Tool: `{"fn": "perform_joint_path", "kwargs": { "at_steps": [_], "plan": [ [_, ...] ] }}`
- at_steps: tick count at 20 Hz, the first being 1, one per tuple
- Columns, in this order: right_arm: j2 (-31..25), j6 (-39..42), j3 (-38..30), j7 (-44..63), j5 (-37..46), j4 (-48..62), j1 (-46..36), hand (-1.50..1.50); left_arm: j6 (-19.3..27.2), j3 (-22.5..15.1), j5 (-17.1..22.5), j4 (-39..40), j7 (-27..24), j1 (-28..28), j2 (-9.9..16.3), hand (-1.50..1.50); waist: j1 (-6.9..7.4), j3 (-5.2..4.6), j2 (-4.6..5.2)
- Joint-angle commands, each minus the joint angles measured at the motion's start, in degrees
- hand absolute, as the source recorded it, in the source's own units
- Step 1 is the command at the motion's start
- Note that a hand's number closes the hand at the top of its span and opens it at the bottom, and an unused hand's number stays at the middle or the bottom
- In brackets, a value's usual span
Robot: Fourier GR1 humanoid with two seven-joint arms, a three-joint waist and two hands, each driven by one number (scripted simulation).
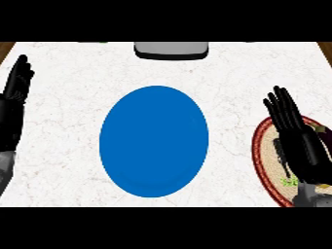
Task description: Pick the lemon from the placemat and place it in the plate
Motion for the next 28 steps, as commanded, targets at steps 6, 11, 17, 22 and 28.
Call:
{"fn": "perform_joint_path", "kwargs": {
  "at_steps": [6, 11, 17, 22, 28],
  "plan": [
    [-5.8, 11.2, 3.3, 16.2, -7.1, 0.4, -4.5, 1.50, -9.3, 0.1, 7.6, 7.0, -6.0, 9.5, -6.6, 0.00, -0.49, -0.04, 0.53],
    [-2.4, -4.6, 0.1, -9.3, 12.7, 1.9, 7.4, -1.50, -13.1, -0.2, 9.6, 8.9, -7.0, 11.6, -7.8, 0.00, -1.81, 0.21, 0.35],
    [-6.6, -0.3, -4.1, -28.6, 14.6, 5.0, 16.9, -1.50, -14.4, 0.7, 7.7, 10.1, -6.8, 10.4, -9.2, 0.00, -1.54, 0.23, 0.25],
    [-9.0, -3.1, -10.4, -18.8, 13.4, -7.1, 20.7, -1.50, -14.2, 0.4, 5.2, 11.0, -9.3, 11.3, -11.9, 0.00, -1.67, 0.16, 0.20],
    [-17.2, -2.1, -12.3, -13.0, 22.7, -9.1, 26.0, -1.50, -14.3, 0.7, 4.8, 13.1, -10.9, 11.8, -13.5, 0.00, -1.86, 0.11, 0.23]
  ]
}}
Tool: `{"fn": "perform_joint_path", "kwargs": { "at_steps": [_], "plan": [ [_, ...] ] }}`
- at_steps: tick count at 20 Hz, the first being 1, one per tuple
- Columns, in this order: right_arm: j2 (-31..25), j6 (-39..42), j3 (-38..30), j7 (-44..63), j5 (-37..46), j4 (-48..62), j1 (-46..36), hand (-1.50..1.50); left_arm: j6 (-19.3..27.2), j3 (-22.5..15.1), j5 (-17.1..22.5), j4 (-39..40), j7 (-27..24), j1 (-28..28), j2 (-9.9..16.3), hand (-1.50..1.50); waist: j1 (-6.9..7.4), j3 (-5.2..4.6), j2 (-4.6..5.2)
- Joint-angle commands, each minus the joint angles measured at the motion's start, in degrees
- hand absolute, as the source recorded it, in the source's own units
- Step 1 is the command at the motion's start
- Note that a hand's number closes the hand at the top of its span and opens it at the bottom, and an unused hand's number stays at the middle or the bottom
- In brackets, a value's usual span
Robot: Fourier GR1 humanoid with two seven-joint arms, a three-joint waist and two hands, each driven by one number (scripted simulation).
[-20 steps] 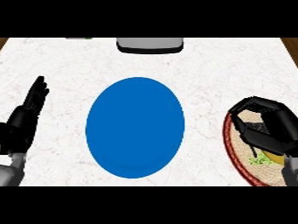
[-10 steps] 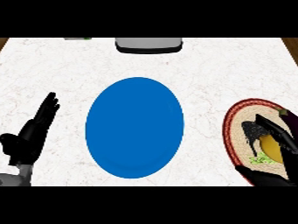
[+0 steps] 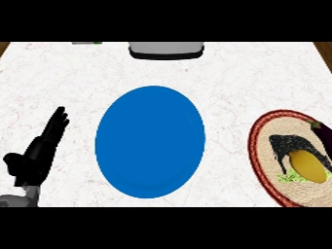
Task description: Pick the lemon from the placemat and place it in the plate
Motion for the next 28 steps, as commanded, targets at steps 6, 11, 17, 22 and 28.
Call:
{"fn": "perform_joint_path", "kwargs": {
  "at_steps": [6, 11, 17, 22, 28],
  "plan": [
    [-12.7, 7.3, -0.6, 17.3, 10.5, -6.9, 4.1, -1.50, -0.9, 0.3, -0.6, -2.1, 1.2, -0.1, -0.1, 0.00, 0.47, -0.02, 0.01],
    [-12.1, 12.9, 1.5, 26.8, 11.5, -5.3, -2.9, -1.50, -2.0, 1.1, -2.0, 0.8, 1.1, -1.4, -1.5, 0.00, 0.78, 0.02, 0.17],
    [-9.4, 14.1, 0.7, 24.7, 17.6, -4.1, 1.7, -1.50, -4.6, 5.5, -1.4, 2.3, 2.4, -3.1, -1.1, 0.00, 0.21, 0.05, 0.05],
    [-10.2, 16.9, 3.1, 30.4, 23.4, -1.9, -3.4, -1.50, -5.5, 5.0, -2.3, -2.0, 2.4, 0.6, -1.6, 0.00, 0.64, 0.05, 0.03],
    [-7.1, 18.9, 3.1, 27.5, 25.9, 10.2, -13.3, -1.50, -5.5, 5.9, -5.5, 2.6, 0.7, -1.6, -5.3, 0.00, 0.80, 0.07, 0.14]
  ]
}}
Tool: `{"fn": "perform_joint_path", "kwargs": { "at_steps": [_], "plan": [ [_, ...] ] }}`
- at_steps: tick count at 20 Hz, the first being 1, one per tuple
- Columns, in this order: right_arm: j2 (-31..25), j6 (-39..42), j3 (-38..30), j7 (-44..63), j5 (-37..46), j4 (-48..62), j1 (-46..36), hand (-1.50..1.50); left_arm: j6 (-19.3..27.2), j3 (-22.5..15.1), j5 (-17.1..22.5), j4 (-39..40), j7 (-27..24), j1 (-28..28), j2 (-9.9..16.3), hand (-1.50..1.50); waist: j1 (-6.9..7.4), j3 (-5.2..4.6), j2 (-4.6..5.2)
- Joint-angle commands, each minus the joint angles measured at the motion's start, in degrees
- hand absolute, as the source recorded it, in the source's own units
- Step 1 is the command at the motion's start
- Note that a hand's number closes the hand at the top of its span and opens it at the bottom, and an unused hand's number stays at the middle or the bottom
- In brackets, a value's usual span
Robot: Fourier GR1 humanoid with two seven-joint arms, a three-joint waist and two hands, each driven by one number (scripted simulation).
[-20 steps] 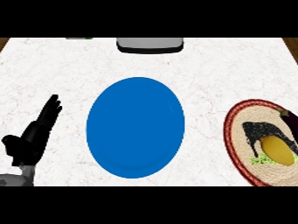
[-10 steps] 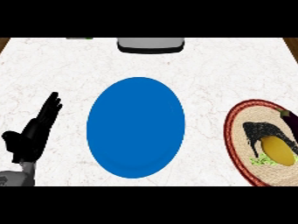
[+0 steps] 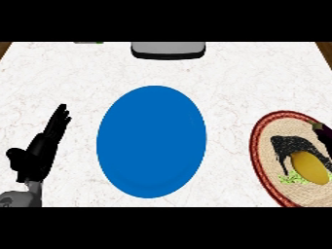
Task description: Pick the lemon from the placemat and place it in the plate
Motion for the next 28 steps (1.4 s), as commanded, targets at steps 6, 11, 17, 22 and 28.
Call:
{"fn": "perform_joint_path", "kwargs": {
  "at_steps": [6, 11, 17, 22, 28],
  "plan": [
    [4.7, -1.4, 1.7, -2.8, 9.9, 10.1, -5.4, -1.50, -3.7, 3.6, -2.2, 2.0, -0.2, -0.1, -1.6, 0.00, -0.06, 0.01, 0.01],
    [5.6, -2.6, -0.4, -4.7, 12.5, 17.8, -10.1, -1.50, -3.0, 3.8, -4.1, -4.4, 2.7, 2.5, -2.7, 0.00, 0.16, 0.02, -0.02],
    [6.0, -2.1, 2.0, -12.8, 13.8, 22.4, -10.3, 1.50, -4.8, 5.8, -4.5, -1.8, 1.9, 1.1, -2.9, 0.00, 0.11, 0.03, 0.01],
    [6.5, -5.6, 0.9, -18.3, 15.7, 29.5, -14.0, 1.50, -5.3, 6.4, -5.6, -0.5, 0.1, 0.5, -4.5, 0.00, 0.18, 0.03, 0.05],
    [6.5, -11.1, -0.5, -20.9, 17.4, 21.9, -10.0, 1.50, -5.1, 6.7, -5.9, -4.9, 4.6, 1.3, -4.2, 0.00, -0.08, 0.03, -0.07]
  ]
}}
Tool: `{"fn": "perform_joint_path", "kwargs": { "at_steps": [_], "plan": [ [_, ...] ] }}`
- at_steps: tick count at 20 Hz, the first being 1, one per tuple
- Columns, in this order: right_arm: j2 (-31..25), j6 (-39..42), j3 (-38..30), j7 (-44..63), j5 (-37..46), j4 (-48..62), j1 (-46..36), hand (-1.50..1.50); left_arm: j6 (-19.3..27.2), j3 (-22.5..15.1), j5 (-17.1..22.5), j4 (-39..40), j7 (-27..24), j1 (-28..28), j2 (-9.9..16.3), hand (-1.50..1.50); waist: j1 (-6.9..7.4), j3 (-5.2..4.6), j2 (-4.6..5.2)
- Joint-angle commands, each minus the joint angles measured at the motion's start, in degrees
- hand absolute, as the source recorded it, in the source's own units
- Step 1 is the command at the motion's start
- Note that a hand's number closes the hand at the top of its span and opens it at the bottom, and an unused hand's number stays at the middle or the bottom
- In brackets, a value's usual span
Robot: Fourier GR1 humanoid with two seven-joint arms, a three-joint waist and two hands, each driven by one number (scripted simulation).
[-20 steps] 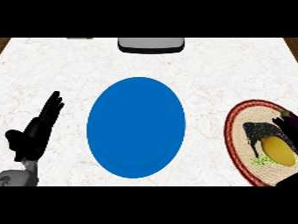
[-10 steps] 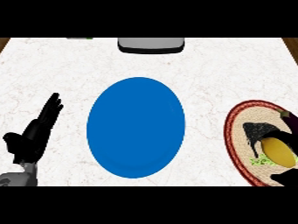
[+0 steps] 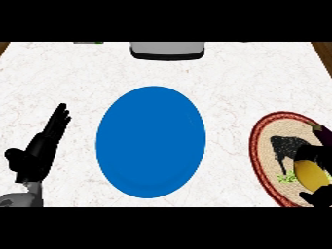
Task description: Pick the lemon from the placemat and place it in the plate
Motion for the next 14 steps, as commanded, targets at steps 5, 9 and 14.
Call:
{"fn": "perform_joint_path", "kwargs": {
  "at_steps": [5, 9, 14],
  "plan": [
    [6.5, -6.5, -0.6, 9.3, 3.3, -17.3, 12.5, 1.50, -0.1, 1.1, -0.6, 2.2, -1.7, 0.5, -0.2, 0.00, -1.19, 0.79, 0.11],
    [11.2, -11.5, 2.4, 11.9, 6.8, -28.6, 19.2, 1.50, -0.9, 1.0, 0.2, -2.5, 2.2, 1.6, 0.4, 0.00, -0.85, 0.83, 0.08],
    [13.5, -9.0, 6.9, 14.0, 7.9, -44.0, 26.1, 1.50, -0.9, 1.3, -1.1, 0.4, -1.8, 2.4, -0.6, 0.00, -0.66, 0.83, 0.23]
  ]
}}
